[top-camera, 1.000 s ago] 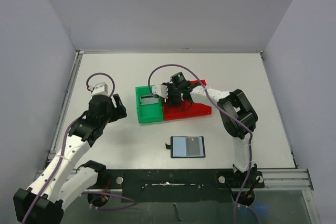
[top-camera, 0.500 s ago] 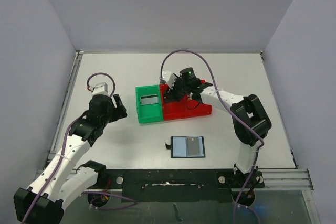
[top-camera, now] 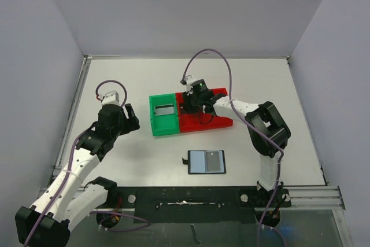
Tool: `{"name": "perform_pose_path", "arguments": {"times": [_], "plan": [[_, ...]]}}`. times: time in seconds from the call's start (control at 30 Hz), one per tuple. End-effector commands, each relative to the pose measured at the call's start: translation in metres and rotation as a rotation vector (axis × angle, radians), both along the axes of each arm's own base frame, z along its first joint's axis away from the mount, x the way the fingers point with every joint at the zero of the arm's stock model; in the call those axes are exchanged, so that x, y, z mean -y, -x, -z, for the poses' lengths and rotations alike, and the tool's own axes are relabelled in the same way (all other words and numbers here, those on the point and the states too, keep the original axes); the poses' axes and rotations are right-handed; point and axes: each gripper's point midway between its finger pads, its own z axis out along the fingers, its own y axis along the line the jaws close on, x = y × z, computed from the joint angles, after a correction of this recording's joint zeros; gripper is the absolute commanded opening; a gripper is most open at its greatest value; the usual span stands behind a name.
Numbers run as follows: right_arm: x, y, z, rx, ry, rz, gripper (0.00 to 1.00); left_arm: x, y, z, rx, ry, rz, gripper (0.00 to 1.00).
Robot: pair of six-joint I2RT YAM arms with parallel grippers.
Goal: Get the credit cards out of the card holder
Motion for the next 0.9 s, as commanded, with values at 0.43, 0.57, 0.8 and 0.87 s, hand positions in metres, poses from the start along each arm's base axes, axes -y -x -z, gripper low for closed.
{"name": "perform_pose_path", "arguments": {"times": [0.43, 0.57, 0.8, 0.87], "plan": [[-0.009, 0.001, 0.023, -0.095, -0.024, 0.152, 0.16, 0.001, -0.005, -0.005, 0.019, -0.004, 0.006, 0.72], [-0.008, 0.003, 0.018, -0.075, -0.011, 0.165, 0.15, 0.001, -0.005, -0.005, 0.019, -0.004, 0.006, 0.72], [-0.011, 0.000, -0.008, -0.030, 0.023, 0.176, 0.15, 0.002, -0.005, -0.005, 0.022, -0.001, 0.011, 0.72], [-0.012, 0.001, -0.014, -0.019, 0.045, 0.179, 0.15, 0.002, -0.005, -0.005, 0.022, -0.001, 0.011, 0.72]]}}
